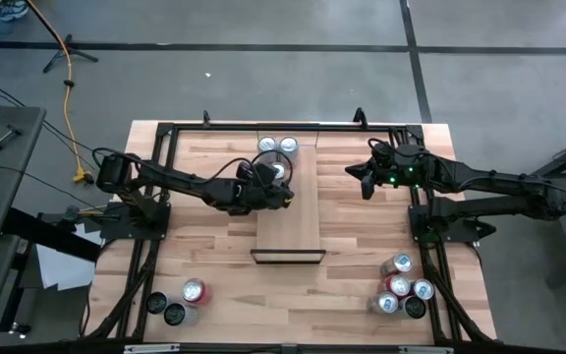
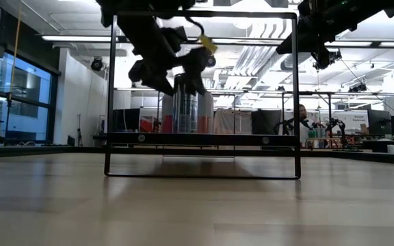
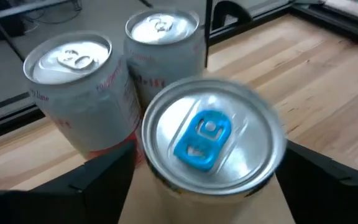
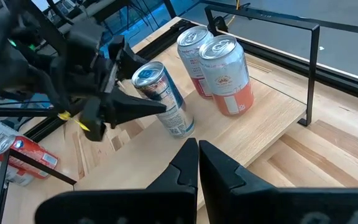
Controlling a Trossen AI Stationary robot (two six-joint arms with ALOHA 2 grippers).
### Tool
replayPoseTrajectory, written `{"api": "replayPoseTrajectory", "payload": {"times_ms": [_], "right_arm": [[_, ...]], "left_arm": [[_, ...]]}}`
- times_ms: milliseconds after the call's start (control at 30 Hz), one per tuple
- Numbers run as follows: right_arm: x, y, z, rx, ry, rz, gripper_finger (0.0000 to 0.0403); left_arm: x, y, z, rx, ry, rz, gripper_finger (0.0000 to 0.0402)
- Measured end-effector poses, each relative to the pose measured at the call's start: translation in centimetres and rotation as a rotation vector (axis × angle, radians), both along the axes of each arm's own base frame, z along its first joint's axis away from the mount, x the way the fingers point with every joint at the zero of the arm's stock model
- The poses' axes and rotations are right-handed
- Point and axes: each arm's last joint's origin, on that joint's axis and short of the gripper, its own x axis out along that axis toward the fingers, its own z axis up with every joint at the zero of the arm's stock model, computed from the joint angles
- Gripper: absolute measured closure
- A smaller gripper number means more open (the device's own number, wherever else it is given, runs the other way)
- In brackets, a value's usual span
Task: Place canned beverage on shelf
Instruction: Put the blue soda can on the shelf
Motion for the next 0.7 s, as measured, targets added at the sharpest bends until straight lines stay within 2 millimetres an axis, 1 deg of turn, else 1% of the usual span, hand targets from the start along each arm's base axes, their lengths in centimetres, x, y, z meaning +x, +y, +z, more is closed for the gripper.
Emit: {"api": "replayPoseTrajectory", "payload": {"times_ms": [133, 300, 467, 567, 633, 700], "right_arm": [[0.0, 0.0, 0.0, 0.000, 0.000, 0.000, 0.0403], [0.0, 0.0, 0.0, 0.000, 0.000, 0.000, 0.0403], [0.0, 0.0, 0.0, 0.000, 0.000, 0.000, 0.0403], [0.0, 0.0, 0.0, 0.000, 0.003, 0.000, 0.0403], [0.0, 0.0, 0.0, 0.003, 0.004, -0.001, 0.0403], [0.0, 0.0, -0.1, 0.004, 0.006, -0.002, 0.0403]], "left_arm": [[-0.6, 0.0, 1.6, 0.030, 0.009, -0.040, 0.0045], [-2.1, 0.0, 4.0, 0.064, 0.037, -0.081, 0.0022], [-4.1, -0.1, 6.6, 0.052, 0.070, -0.213, 0.0015], [-5.5, -0.2, 8.0, 0.052, 0.025, -0.303, 0.0015], [-6.5, -0.3, 8.3, 0.049, -0.011, -0.370, 0.0015], [-7.3, 0.0, 7.7, 0.047, -0.080, -0.438, 0.0015]]}}
